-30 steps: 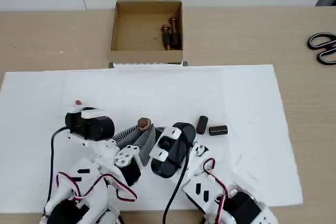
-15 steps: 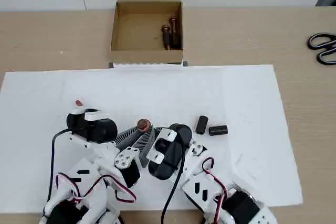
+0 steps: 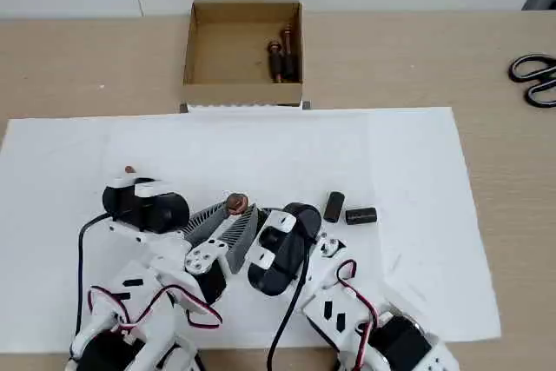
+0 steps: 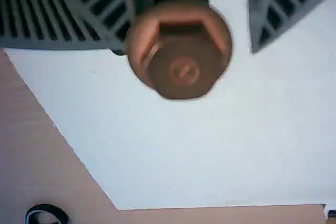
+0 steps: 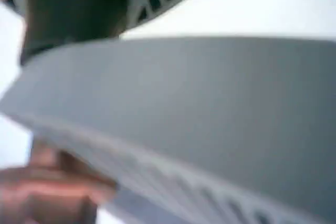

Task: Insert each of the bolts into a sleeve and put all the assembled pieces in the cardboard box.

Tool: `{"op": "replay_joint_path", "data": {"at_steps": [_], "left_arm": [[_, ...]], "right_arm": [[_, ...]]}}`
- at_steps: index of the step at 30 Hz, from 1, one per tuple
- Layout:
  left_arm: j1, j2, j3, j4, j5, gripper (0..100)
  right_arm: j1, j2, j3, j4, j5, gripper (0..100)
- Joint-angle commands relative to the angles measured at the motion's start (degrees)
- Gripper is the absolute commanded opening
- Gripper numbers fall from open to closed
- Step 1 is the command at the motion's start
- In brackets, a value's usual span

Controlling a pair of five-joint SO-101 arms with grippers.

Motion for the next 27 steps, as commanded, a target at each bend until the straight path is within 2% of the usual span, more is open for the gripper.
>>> {"op": "replay_joint_path", "data": {"at_steps": [1,22,25,27], "left_arm": [[-0.26,0.26,-0.84,1.23,-0.70,13],[0.00,0.35,-8.31,2.81,-0.53,13],[-0.18,0.35,-10.77,2.73,-0.70,12],[-0.18,0.35,-12.00,2.81,-0.79,8]], "right_arm": [[-0.13,-0.66,-0.97,-2.51,0.62,0.3],[-0.13,-0.57,1.76,-2.86,0.79,0.3],[-0.04,-0.57,1.76,-2.68,0.79,0.3],[0.22,-0.57,1.76,-2.51,0.79,0.3]]}}
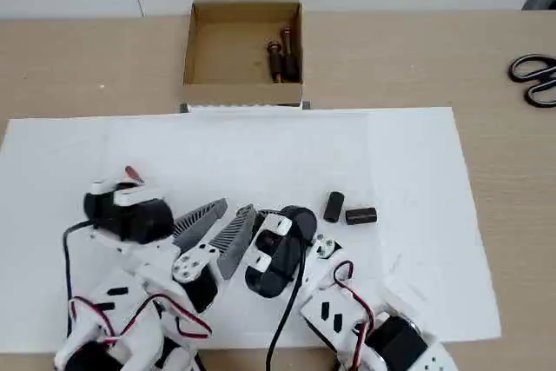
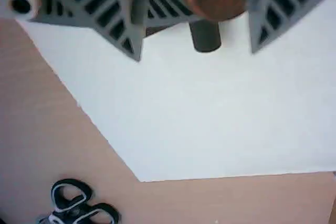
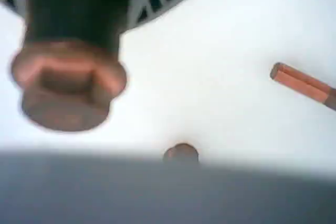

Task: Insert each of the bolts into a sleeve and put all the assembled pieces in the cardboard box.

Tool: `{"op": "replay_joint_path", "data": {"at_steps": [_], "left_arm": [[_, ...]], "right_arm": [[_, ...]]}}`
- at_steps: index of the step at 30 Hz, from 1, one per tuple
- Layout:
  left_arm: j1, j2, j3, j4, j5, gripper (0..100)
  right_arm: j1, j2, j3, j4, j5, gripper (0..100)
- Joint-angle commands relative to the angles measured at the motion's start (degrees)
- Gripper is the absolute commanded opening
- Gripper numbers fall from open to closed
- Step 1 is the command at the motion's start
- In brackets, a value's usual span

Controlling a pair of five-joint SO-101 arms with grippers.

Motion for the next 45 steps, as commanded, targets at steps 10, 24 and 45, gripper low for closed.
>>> {"op": "replay_joint_path", "data": {"at_steps": [10,24,45], "left_arm": [[-14.51,-0.35,3.82,-0.09,-16.44,1],[-31.91,-0.44,22.81,-4.22,-25.14,1],[-31.91,-0.53,28.09,-4.66,-24.79,1]], "right_arm": [[10.33,-0.40,-0.62,0.31,0.00,0.3],[24.92,7.60,-14.68,3.56,-20.13,0.3],[25.10,77.41,-67.25,-11.21,-11.16,0.3]]}}
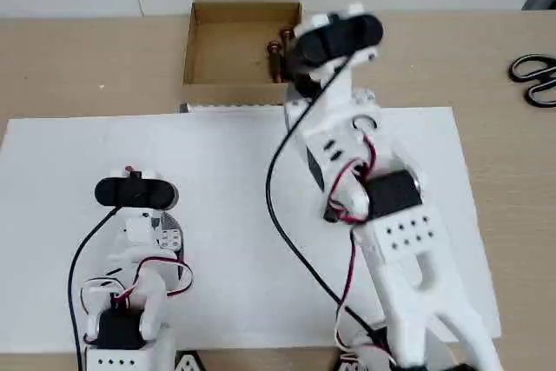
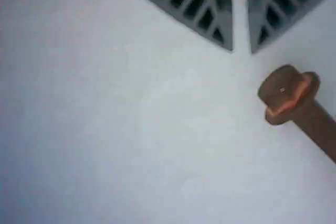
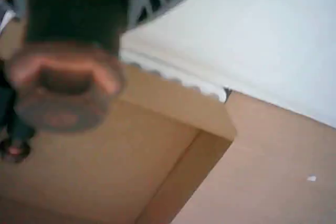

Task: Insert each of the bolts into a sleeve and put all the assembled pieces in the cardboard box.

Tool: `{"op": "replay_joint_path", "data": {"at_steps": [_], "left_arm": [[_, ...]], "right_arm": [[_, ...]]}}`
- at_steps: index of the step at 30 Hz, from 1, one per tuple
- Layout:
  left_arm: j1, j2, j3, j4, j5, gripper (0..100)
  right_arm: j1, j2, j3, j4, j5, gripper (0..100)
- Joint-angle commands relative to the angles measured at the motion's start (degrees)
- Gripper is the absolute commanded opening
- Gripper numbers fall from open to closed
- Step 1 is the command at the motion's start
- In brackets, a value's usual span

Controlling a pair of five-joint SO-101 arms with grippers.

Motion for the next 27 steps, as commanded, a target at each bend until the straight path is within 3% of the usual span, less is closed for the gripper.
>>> {"op": "replay_joint_path", "data": {"at_steps": [1,12,17,22,27], "left_arm": [[-0.35,-0.53,-0.31,-1.76,0.09,1],[-0.35,-0.53,-0.31,-1.76,0.09,1],[-0.35,-0.53,-0.31,-1.76,0.09,1],[-0.35,-0.53,-0.31,-1.76,0.09,1],[-0.35,-0.53,-0.31,-1.76,0.09,1]], "right_arm": [[0.48,7.96,-9.76,-3.56,3.69,0.3],[0.31,33.63,-33.85,-13.14,8.97,0.3],[-0.66,41.98,-39.74,-19.21,9.85,0.4],[-3.21,46.55,-41.49,-18.07,11.34,0.9],[-4.18,47.25,-41.58,-11.74,13.45,13.9]]}}
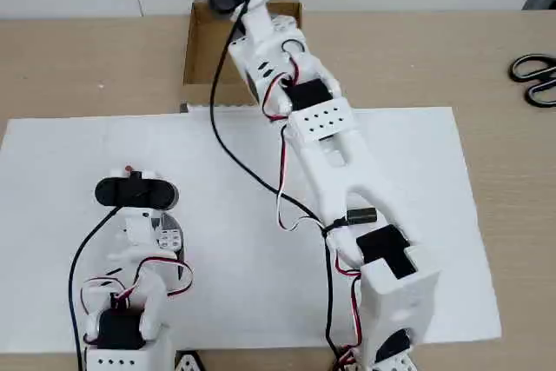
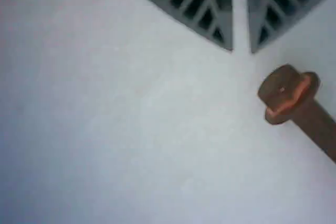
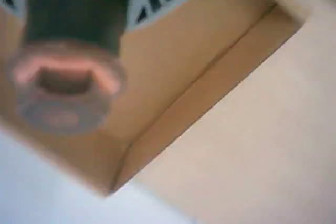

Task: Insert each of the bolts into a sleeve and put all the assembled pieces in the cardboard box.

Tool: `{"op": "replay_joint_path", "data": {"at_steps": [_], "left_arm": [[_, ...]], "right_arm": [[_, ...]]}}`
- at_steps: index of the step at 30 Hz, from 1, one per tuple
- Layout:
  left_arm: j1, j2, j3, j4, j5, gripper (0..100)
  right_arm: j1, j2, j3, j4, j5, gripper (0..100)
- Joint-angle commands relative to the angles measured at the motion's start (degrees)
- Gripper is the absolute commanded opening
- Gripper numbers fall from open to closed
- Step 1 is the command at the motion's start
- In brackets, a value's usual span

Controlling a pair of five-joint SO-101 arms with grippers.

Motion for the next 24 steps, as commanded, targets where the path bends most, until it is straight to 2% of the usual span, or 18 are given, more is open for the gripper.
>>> {"op": "replay_joint_path", "data": {"at_steps": [1,3,15,21,24], "left_arm": [[-0.35,-0.53,-0.31,-1.76,0.09,1],[-0.35,-0.53,-0.31,-1.76,0.09,1],[-0.26,-0.53,-0.31,-1.76,0.09,1],[-0.26,-0.53,-0.31,-1.76,0.09,1],[-0.26,-0.53,-0.31,-1.76,0.09,1]], "right_arm": [[-0.22,-1.36,-4.04,2.86,0.79,17.3],[-0.04,-1.54,-4.04,3.56,0.79,20.0],[0.66,-5.93,-5.80,4.09,0.88,10.8],[1.01,-10.51,-5.89,11.21,0.62,5.7],[1.71,-15.52,-5.89,18.68,-1.41,0.1]]}}
